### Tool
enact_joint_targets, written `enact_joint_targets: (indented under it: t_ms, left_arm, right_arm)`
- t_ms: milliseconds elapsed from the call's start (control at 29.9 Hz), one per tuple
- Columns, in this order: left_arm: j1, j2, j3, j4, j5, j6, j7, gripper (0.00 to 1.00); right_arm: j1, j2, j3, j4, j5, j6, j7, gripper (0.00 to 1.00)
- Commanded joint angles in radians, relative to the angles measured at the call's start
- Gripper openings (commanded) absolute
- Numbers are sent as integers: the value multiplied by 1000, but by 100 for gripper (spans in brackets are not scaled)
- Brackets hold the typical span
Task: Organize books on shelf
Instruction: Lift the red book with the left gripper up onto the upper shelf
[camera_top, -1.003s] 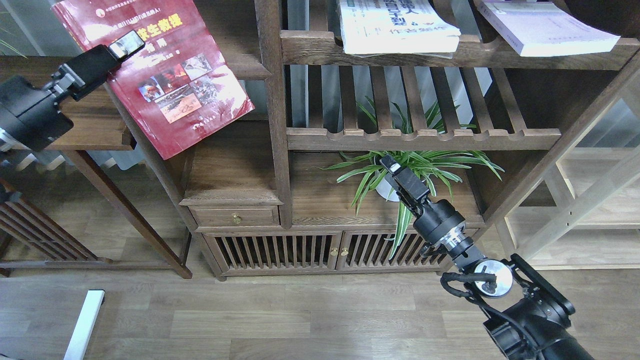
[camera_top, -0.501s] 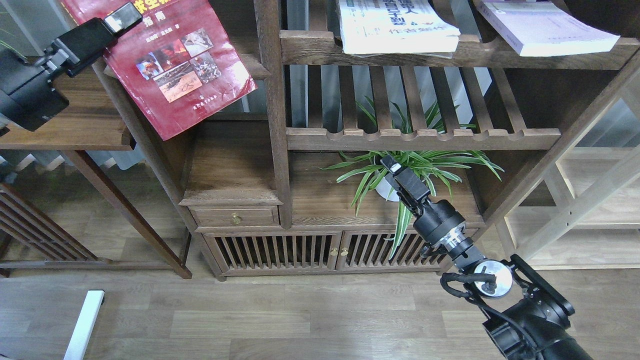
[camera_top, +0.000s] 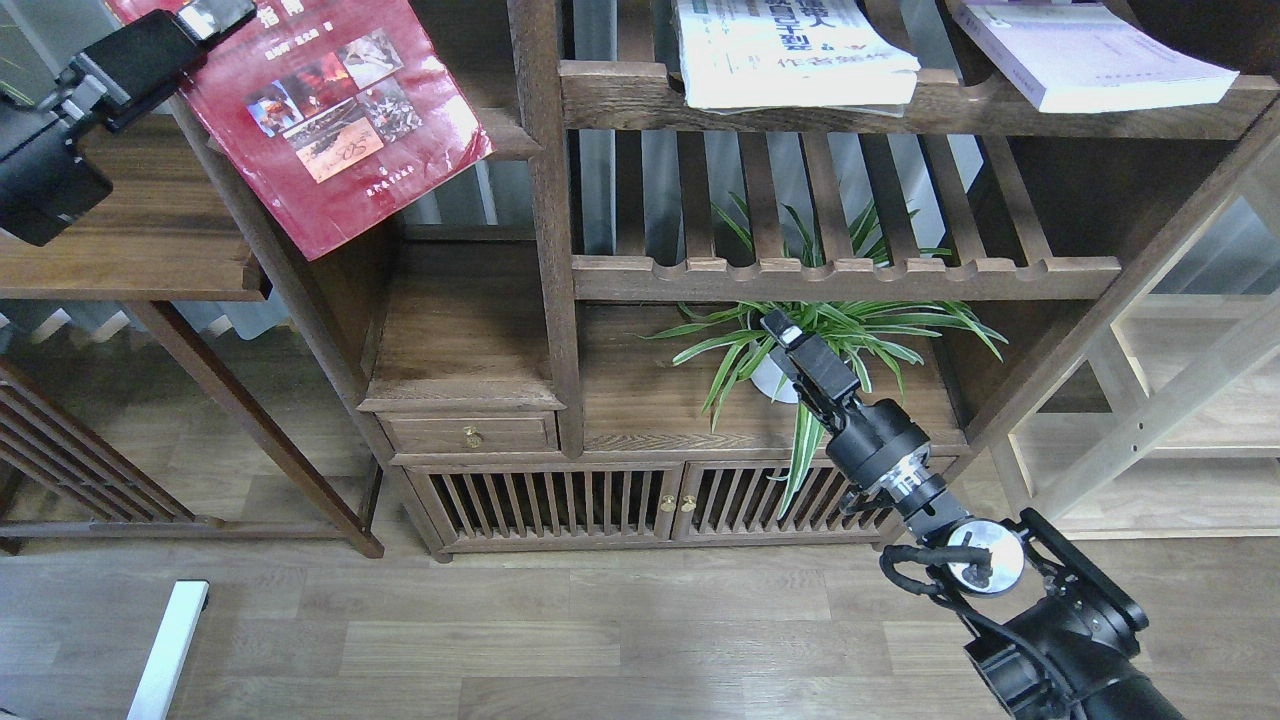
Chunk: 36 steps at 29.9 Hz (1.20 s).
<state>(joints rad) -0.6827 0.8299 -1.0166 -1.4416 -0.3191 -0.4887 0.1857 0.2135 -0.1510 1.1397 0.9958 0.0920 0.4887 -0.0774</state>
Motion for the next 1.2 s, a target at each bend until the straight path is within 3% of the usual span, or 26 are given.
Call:
enact_joint_targets:
  t_ms: [0,435,669,903,1170]
  left_arm:
    - [0,15,-25,1,0,0,0,0]
    - [0,153,-48,17,2,0,6,0]
    - [-70,144,-28,62,2,0,113,0]
    - [-193,42,-22,164,32,0,287,0]
    - [-250,9,-27,205,103,0,299,0]
  right_arm:
    - [6,2,-3,-2,0,0,-1,95]
    - [12,2,-9,-2,0,0,-1,95]
    - [20,1,-3,-5,0,0,-1,95]
    - [24,7,-8,-6,0,0,-1,95]
    - [21,10,-9,-6,0,0,-1,96]
